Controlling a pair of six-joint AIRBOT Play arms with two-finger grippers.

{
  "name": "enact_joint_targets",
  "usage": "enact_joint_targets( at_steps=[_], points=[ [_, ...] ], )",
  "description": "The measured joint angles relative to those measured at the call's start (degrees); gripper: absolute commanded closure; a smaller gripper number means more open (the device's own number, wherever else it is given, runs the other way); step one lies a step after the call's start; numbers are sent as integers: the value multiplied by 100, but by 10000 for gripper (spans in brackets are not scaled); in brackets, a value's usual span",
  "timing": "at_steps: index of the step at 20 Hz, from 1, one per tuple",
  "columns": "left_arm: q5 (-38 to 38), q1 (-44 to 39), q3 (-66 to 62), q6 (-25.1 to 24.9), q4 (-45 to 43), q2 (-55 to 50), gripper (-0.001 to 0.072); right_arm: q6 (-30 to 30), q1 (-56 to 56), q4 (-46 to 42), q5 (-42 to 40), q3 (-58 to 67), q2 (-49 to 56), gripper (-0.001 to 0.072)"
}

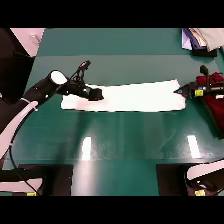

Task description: Fold the shirts.

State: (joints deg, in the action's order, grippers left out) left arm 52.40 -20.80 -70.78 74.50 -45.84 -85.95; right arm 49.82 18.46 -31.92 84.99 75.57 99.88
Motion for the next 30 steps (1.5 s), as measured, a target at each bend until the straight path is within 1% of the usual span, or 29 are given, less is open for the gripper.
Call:
enact_joint_targets(
  at_steps=[3, 8, 11, 15, 17, 20, 24, 27, 30],
  points=[
    [-9, -142, -750, 236, -219, -516, 686, 310, -280, 181, 177, 306, -385, 694],
    [81, -393, -1985, 527, -321, -1659, 686, 1320, -1294, 306, 452, 1578, -730, 694],
    [138, -538, -2463, 656, -321, -2262, 686, 1858, -2057, 343, 540, 2531, -706, 694],
    [164, -603, -2708, 758, -330, -2673, 686, 2345, -2962, 330, 640, 3648, -372, 694],
    [173, -612, -2752, 778, -385, -2750, 685, 2476, -3311, 308, 638, 3998, -199, 694],
    [278, -586, -2841, 791, -487, -2798, 686, 2573, -3681, 238, 501, 4089, -72, 694],
    [708, -341, -3174, 774, -726, -2710, 686, 2516, -3991, 192, 343, 4004, -11, 695],
    [977, 52, -3305, 756, -1093, -2288, 685, 2459, -4168, 188, 205, 3985, 15, 694],
    [1309, 592, -3355, 605, -1478, -1676, 684, 2413, -4345, 186, 39, 3982, 90, 694]
  ],
)
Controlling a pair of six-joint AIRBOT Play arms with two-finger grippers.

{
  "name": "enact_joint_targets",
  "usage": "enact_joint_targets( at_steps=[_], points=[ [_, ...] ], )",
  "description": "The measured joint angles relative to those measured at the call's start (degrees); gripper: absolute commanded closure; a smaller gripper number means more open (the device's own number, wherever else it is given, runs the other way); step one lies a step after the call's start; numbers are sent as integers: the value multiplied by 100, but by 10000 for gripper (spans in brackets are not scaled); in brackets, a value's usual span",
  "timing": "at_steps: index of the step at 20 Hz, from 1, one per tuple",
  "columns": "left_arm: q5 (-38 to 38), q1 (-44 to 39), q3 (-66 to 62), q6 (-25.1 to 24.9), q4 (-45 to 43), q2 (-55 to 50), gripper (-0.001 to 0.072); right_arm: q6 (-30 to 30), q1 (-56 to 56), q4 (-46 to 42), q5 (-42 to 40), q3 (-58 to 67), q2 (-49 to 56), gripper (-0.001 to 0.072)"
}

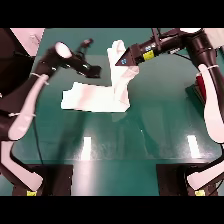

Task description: Fold the shirts.

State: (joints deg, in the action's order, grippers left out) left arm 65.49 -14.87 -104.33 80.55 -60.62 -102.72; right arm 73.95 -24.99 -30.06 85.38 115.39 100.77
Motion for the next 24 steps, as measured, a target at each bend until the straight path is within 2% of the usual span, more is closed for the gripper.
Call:
enact_joint_targets(
  at_steps=[5, 11, 12, 13, 14, 15, 16, 17, 18, 19, 24],
  points=[
    [706, 1049, -24, -234, -503, 1067, 684, -247, -457, 0, -481, 0, 409, 694],
    [1228, 1873, -28, -297, -651, 1821, 684, -966, -1344, 4, -1591, 254, 1285, 688],
    [1292, 1926, -26, -306, -660, 1873, 684, -1086, -1515, 9, -1810, 374, 1475, 648],
    [1355, 1965, -28, -306, -662, 1910, 684, -1158, -1670, 9, -2006, 450, 1631, 484],
    [1405, 1996, -28, -304, -667, 1934, 684, -1233, -1812, 24, -2245, 474, 1740, 281],
    [1434, 2013, -26, -304, -664, 1954, 684, -1344, -1950, 101, -2496, 468, 1827, 127],
    [1469, 2026, -28, -304, -656, 1969, 684, -1488, -2068, 197, -2702, 431, 1893, 64],
    [1488, 2037, -26, -304, -651, 1978, 684, -1626, -2149, 284, -2824, 396, 1928, 65],
    [1519, 2048, -26, -304, -651, 1982, 684, -1742, -2203, 385, -2894, 345, 1917, 104],
    [1554, 2055, -26, -304, -649, 1991, 684, -1818, -2203, 420, -2889, 264, 1849, 192],
    [1786, 2061, -26, -302, -645, 2000, 684, -1652, -1519, -280, -1971, -767, 1091, 205]
  ],
)
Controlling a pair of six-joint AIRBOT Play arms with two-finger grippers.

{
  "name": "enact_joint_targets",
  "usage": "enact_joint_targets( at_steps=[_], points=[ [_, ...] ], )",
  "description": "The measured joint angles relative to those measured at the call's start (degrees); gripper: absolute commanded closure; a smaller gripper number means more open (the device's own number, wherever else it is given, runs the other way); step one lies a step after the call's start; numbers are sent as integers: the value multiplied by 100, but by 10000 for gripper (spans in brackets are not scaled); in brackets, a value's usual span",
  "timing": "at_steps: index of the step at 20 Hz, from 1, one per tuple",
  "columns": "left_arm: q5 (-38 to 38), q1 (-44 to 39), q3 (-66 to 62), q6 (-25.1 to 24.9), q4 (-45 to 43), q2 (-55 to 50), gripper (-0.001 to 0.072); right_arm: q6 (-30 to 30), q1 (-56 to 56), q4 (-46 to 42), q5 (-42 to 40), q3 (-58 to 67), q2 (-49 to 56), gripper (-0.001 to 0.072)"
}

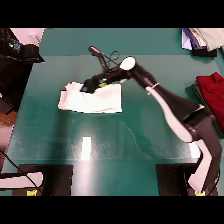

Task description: Fold the shirts.

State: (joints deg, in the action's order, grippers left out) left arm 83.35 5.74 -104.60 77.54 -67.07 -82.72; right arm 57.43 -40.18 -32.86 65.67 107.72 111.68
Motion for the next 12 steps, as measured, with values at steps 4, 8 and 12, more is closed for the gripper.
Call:
enact_joint_targets(
  at_steps=[4, 8, 12],
  points=[
    [31, 0, 101, 2, 46, 0, 683, 317, 953, -507, 337, -1567, -785, 179],
    [-350, 2, 649, -15, 337, -24, 92, 540, 1731, -339, 111, -2918, -1241, -5],
    [-870, 4, 1274, -111, 839, -378, 91, 612, 2011, 63, -28, -3526, -1370, 0]
  ],
)
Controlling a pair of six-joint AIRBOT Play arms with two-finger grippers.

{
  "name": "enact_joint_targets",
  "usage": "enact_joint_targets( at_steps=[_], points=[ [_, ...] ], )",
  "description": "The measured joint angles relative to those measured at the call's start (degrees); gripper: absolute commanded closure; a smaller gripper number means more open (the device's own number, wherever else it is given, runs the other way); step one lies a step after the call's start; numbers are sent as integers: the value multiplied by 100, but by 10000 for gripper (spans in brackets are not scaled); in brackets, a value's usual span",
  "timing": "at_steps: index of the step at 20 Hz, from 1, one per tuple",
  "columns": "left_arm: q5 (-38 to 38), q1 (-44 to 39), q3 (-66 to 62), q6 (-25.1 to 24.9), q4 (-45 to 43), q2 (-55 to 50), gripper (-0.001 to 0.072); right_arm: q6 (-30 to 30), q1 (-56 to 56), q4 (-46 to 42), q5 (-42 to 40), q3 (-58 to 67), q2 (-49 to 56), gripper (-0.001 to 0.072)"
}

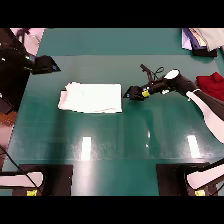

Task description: Fold the shirts.

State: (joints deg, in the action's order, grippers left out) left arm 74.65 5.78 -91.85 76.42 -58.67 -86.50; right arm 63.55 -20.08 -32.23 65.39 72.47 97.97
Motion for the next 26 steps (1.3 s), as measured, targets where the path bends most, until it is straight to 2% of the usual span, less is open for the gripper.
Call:
enact_joint_targets(
  at_steps=[4, 7, 8, 9, 10, 14, 18, 19, 20, 21, 24, 25, 26],
  points=[
    [-188, -157, 273, -221, 520, -643, 92, 24, -28, 190, -87, -168, -39, 23],
    [-247, -450, 339, -328, 514, -986, 100, 24, -114, 236, -92, -210, -48, 23],
    [-264, -531, 348, -326, 431, -1038, 273, 26, -122, 247, -92, -216, -50, 23],
    [-278, -586, 354, -323, 341, -1082, 494, 26, -129, 264, -87, -223, -52, 23],
    [-282, -623, 363, -321, 251, -1119, 680, 26, -131, 264, -85, -225, -52, 23],
    [-74, -717, 302, -304, 70, -1163, 686, 33, -131, 273, -50, -229, -52, 23],
    [1062, -732, 197, -308, -577, -796, 681, 35, -131, 273, 28, -232, -52, 27],
    [1399, -741, 186, -306, -833, -688, 482, 35, -131, 273, 35, -232, -52, 27],
    [1698, -750, 179, -280, -1093, -586, 82, 33, -131, 273, 35, -232, -52, 26],
    [1912, -748, 170, -221, -1320, -492, 1, 35, -131, 273, 33, -232, -52, 17],
    [2129, -743, 164, -28, -1709, -356, 0, 35, -116, 273, -9, -232, -52, 8],
    [2133, -748, 162, 15, -1740, -332, 38, 35, -94, 273, -50, -232, -52, 9],
    [2094, -748, 162, 46, -1716, -319, 356, 35, -72, 275, -111, -232, -42, 9]
  ],
)
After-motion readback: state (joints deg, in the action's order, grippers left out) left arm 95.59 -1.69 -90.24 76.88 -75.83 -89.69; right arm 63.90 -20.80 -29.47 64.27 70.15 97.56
